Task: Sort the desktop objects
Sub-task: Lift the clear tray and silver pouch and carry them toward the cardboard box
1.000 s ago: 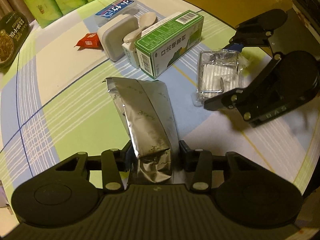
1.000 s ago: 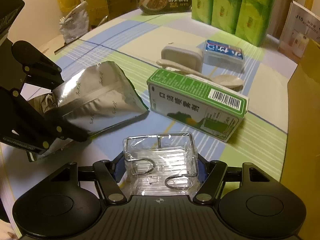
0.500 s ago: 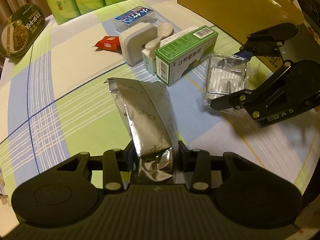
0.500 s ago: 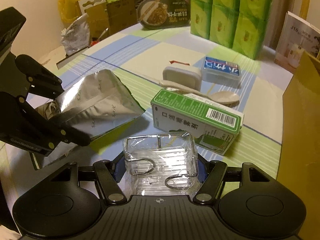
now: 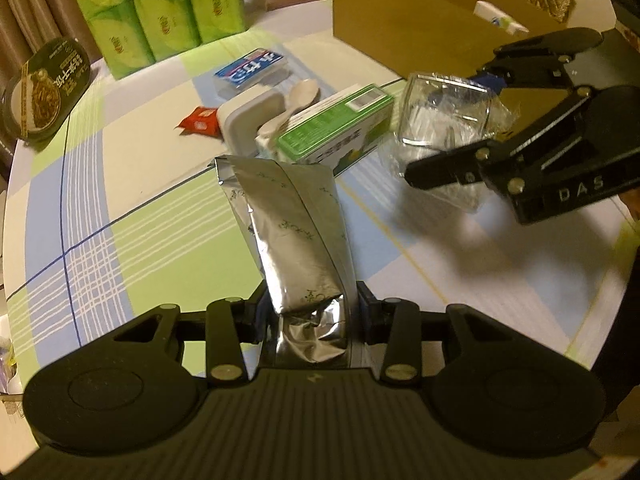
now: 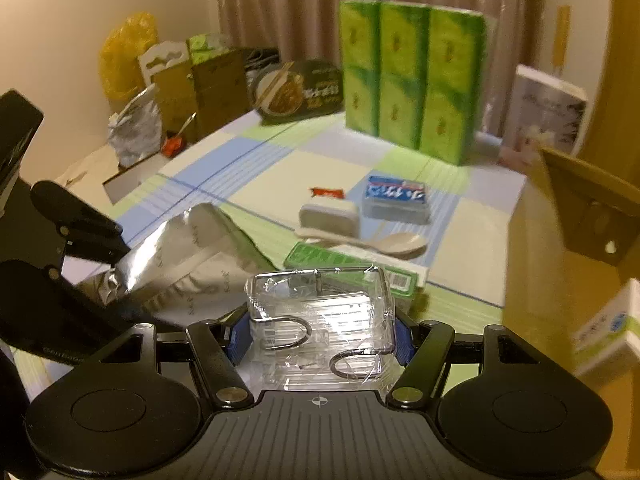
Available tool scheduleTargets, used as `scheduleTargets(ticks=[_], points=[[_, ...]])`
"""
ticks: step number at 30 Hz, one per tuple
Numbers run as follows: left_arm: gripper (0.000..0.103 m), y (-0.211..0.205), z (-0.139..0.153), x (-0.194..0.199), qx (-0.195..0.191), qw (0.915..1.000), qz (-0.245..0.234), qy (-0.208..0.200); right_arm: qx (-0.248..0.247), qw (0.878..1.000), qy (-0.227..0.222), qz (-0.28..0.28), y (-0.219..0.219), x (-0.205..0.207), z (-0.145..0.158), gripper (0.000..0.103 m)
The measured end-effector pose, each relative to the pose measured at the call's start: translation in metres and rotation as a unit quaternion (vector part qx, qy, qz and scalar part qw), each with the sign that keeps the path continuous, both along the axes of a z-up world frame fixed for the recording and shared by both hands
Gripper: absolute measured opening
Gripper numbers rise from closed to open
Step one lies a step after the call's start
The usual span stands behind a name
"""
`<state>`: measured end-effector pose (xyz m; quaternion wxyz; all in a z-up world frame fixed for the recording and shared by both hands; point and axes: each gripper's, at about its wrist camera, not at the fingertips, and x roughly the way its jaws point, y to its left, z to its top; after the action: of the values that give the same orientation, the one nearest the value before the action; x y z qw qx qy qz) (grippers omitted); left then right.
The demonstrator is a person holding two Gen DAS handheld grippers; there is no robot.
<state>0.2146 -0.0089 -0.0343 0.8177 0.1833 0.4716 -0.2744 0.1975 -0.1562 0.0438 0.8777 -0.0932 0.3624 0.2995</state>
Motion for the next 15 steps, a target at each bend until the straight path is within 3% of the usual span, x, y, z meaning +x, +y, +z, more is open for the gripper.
scheduleTargets(ticks=[8, 15], points=[[0.037, -0.017, 0.019, -0.02, -0.004, 0.9999, -0.005, -0.014, 0.026, 0.998, -0.022, -0.046, -0.03, -0.024, 0.019, 0.064], [0.037, -0.045, 0.045, -0.035, -0.014, 0.9989, -0.026, -0.036, 0.037, 0.992, -0.088, -0.08, -0.056, -0.043, 0.052, 0.064]])
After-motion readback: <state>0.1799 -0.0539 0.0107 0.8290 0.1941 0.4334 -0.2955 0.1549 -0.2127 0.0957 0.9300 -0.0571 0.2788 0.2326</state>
